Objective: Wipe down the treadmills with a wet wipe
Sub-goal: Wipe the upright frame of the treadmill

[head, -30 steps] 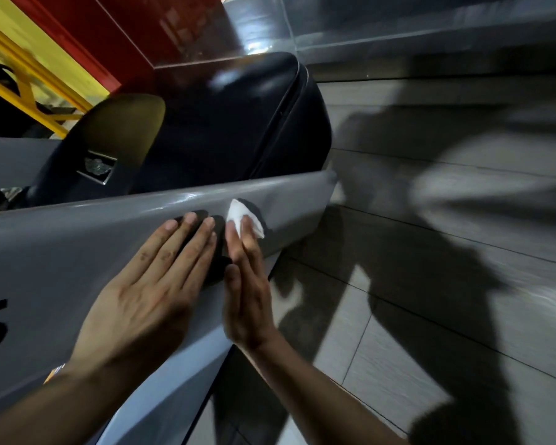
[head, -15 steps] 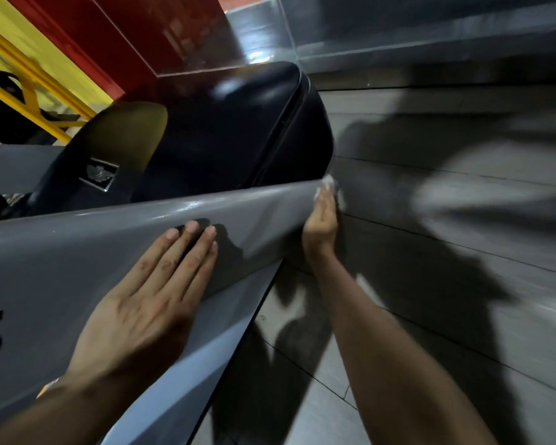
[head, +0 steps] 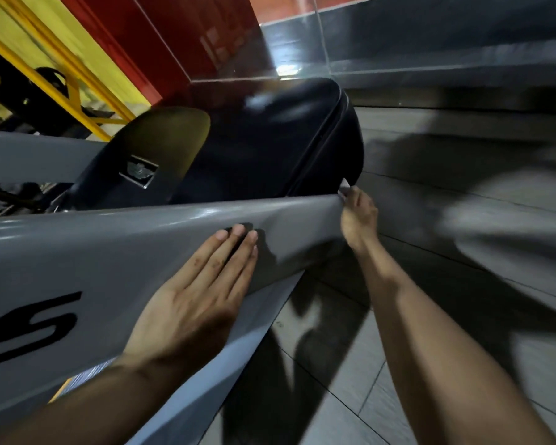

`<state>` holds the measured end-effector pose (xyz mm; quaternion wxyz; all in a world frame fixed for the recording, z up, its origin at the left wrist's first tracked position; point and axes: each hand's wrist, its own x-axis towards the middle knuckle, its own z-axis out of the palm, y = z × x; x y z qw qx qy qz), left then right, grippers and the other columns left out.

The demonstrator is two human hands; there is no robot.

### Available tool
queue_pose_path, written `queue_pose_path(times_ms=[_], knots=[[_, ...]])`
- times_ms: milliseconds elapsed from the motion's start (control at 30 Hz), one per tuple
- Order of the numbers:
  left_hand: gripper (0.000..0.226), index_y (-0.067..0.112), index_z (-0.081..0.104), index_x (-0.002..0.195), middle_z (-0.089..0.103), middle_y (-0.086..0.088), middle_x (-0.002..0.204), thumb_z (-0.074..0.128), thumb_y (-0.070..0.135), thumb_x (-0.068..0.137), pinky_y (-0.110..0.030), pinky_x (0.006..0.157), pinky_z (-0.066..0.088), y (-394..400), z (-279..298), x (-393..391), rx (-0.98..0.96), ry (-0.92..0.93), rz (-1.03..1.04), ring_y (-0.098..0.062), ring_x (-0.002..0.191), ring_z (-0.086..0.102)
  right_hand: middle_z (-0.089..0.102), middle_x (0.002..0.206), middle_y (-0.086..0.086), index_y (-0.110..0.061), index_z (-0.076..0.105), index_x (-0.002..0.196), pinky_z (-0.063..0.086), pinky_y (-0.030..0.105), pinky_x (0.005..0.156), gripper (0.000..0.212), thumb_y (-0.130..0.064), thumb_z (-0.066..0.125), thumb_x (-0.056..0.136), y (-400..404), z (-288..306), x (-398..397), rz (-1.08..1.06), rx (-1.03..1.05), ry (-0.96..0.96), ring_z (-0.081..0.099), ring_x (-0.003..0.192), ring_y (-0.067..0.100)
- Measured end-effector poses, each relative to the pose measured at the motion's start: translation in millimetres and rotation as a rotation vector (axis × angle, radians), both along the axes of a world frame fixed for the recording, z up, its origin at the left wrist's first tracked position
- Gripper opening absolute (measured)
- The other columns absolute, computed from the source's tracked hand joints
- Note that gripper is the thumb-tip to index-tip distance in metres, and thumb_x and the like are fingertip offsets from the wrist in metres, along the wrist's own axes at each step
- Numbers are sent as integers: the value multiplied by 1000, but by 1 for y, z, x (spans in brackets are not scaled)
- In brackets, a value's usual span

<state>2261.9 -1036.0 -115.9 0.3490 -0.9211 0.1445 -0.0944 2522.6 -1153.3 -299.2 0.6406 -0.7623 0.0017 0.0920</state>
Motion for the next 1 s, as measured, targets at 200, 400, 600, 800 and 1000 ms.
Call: queue_pose_path(times_ms=[200,400,600,800,1000], knots=[[58,-10,39,149,36,-27,158,7,2,101,-49,123,27,-11,8,-2,-76,33,23,-39,149,33,67,129,2,-7,68,121,43,28,109,43,-21,33,103,2,81,-91,233,193,-539,59,124,11],[60,-9,55,138,51,-26,148,13,0,97,-46,119,27,-15,38,-41,-279,36,124,-39,141,46,62,135,3,-11,65,130,39,29,112,43,-21,31,106,6,151,-132,513,145,-533,55,130,15],[62,-7,28,154,20,-23,165,18,5,95,-49,126,12,-20,111,-93,-318,101,293,-37,155,16,49,146,-18,-31,56,141,26,7,108,42,-38,30,109,-6,195,-119,520,-48,-12,42,130,-8],[56,-7,34,152,26,-25,163,43,10,100,-51,126,14,-22,192,-121,-335,104,409,-39,154,19,65,132,-4,-19,69,124,40,37,113,46,-34,30,105,41,285,-201,684,86,-282,54,128,10],[62,-2,42,151,34,-21,161,52,10,91,-54,123,25,-40,295,-151,-398,196,431,-37,153,25,60,138,-15,-22,63,134,34,28,116,39,-17,33,110,35,332,-229,721,118,-297,48,133,0]])
